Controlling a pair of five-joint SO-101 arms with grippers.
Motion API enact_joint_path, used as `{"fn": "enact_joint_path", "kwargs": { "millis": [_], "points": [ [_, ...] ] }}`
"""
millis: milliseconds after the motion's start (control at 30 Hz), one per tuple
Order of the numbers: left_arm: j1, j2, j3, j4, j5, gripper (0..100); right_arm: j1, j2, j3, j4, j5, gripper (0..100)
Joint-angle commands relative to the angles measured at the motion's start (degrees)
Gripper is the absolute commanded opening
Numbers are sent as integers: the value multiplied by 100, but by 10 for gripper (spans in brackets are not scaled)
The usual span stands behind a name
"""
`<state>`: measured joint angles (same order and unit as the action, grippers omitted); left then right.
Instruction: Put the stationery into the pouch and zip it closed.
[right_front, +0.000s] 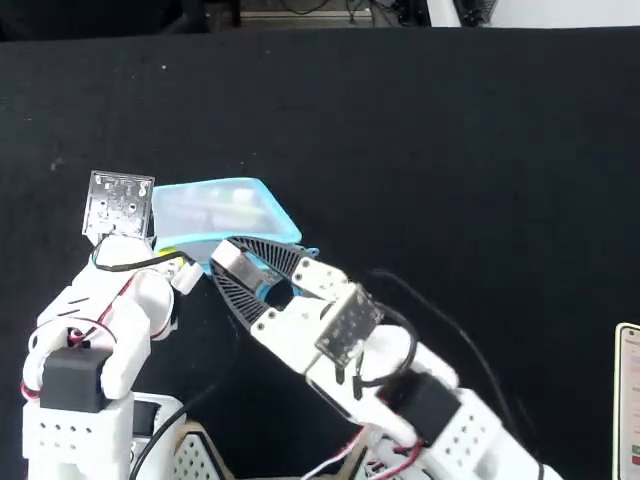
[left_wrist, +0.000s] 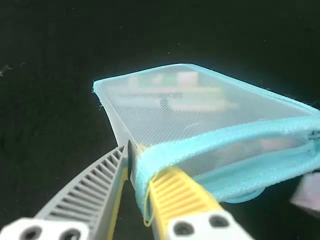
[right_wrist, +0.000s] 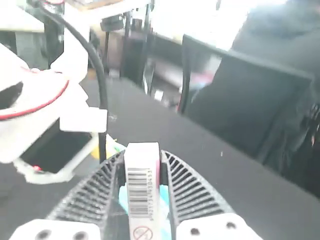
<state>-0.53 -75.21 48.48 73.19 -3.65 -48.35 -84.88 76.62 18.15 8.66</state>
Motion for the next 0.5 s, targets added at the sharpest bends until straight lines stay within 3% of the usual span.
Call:
{"fn": "enact_joint_path", "kwargs": {
  "millis": [0, 200, 467],
  "points": [
    [101, -35, -303, -9, 79, 30, -26, -268, 620, -1389, -35, 11],
    [101, -35, -303, 9, 79, 30, -62, -277, 1376, -2699, -35, 11],
    [101, -35, -303, 26, 79, 30, -62, -259, 1727, -3420, 0, 11]
  ]
}}
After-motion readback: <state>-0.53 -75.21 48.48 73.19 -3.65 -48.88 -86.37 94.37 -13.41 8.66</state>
